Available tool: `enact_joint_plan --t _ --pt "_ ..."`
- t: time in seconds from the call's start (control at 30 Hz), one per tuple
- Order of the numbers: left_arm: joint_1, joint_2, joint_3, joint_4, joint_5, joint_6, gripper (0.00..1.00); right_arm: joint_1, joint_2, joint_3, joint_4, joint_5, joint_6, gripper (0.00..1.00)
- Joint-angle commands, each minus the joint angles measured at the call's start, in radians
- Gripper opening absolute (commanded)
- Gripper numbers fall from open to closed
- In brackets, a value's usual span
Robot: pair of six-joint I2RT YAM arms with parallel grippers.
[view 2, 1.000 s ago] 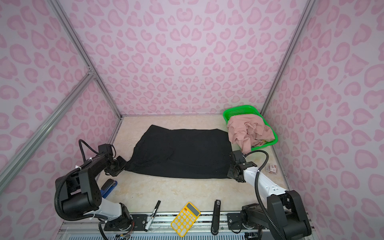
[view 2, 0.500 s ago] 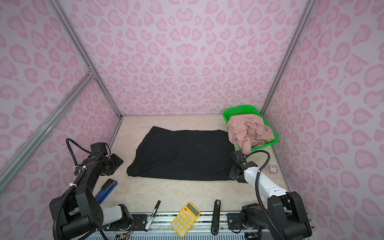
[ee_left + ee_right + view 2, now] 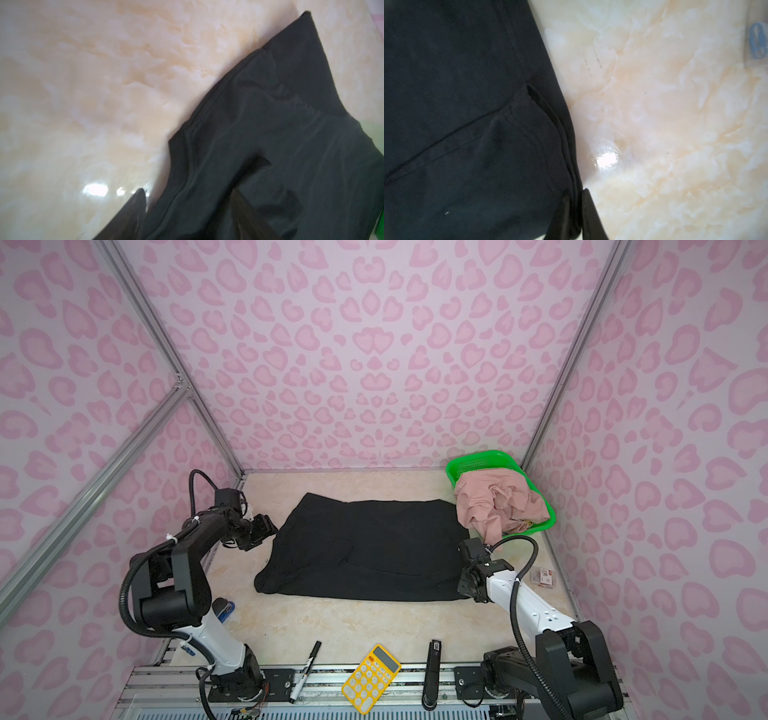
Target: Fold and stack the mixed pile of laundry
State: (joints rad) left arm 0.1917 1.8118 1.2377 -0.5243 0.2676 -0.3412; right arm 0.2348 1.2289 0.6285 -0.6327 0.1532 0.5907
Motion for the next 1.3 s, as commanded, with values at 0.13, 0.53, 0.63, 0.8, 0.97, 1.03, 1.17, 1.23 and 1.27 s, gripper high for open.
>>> enact_joint_plan --t 0.13,0.53,0.63,0.8,0.97,1.03,1.17,1.23,1.27 --pt "-0.008 0.114 0.028 0.013 -0.019 0.029 0.64 0.005 -0.009 0.004 0.003 0.017 -0.006 0.12" --pt "0.068 0.047 -0.016 -0.033 -0.155 -0.056 0.03 0.007 -0.003 -0.023 0.029 -0.033 -0.015 0.11" --pt "0.134 -0.012 -0.055 -0.038 -0.174 -0.065 0.03 0.023 0.025 -0.019 0.034 -0.048 -0.023 0.11" --pt "0.197 -0.022 -0.052 -0.07 -0.142 -0.048 0.04 0.078 0.082 -0.008 0.04 -0.045 -0.024 0.11" --pt "0.199 -0.002 -0.006 -0.115 -0.148 -0.021 0.46 0.125 0.113 0.063 0.017 -0.043 -0.074 0.2" --pt "0.199 -0.012 0.019 -0.132 -0.186 -0.01 0.59 0.147 0.114 0.123 0.024 -0.056 -0.122 0.26" --pt "0.199 -0.005 0.134 -0.155 -0.203 0.03 0.65 0.155 0.195 0.289 0.079 -0.125 -0.23 0.38" --pt "0.199 0.027 0.201 -0.145 -0.135 0.065 0.65 0.155 0.282 0.388 0.096 -0.141 -0.274 0.41" --pt "0.199 0.054 0.233 -0.133 -0.088 0.084 0.65 0.153 0.331 0.447 0.098 -0.146 -0.295 0.43"
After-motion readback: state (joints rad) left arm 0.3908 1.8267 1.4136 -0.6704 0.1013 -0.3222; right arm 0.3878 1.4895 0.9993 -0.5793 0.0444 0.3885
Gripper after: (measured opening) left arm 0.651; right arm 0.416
